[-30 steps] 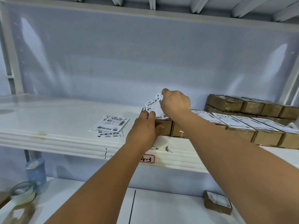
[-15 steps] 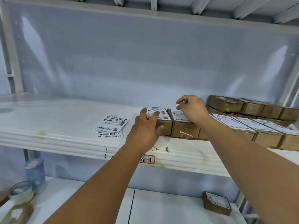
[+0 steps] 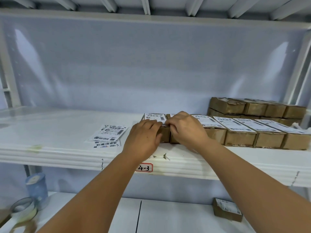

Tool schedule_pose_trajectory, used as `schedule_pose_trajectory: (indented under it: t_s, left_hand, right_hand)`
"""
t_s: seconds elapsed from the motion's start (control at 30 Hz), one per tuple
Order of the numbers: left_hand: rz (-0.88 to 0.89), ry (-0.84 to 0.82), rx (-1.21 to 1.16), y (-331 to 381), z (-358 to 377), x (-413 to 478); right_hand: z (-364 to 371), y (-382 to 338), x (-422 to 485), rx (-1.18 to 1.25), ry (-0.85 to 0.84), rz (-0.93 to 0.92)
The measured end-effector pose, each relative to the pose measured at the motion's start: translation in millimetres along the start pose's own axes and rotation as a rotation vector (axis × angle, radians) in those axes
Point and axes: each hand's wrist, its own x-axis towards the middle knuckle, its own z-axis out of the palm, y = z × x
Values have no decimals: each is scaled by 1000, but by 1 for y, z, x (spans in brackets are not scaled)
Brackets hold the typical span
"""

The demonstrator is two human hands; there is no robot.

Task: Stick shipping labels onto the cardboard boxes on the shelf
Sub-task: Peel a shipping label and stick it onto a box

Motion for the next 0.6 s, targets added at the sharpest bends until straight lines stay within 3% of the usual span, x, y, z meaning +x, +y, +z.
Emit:
schedule_pose_trajectory:
  t_s: [0.2, 0.33, 0.47, 0.6]
  left_hand:
    - [-18, -41, 68, -1, 0, 4]
    - [-85, -7, -158, -7, -8, 23]
    - [-165, -304, -396, -12, -14, 60]
    - [-123, -533, -319, -12, -12, 89]
  right_hand:
    - [14, 4, -15, -23, 168, -37]
    - [17, 7, -14, 5, 171, -55]
    - [20, 6, -13, 28, 186, -54]
    - [22, 8, -12, 33, 223, -59]
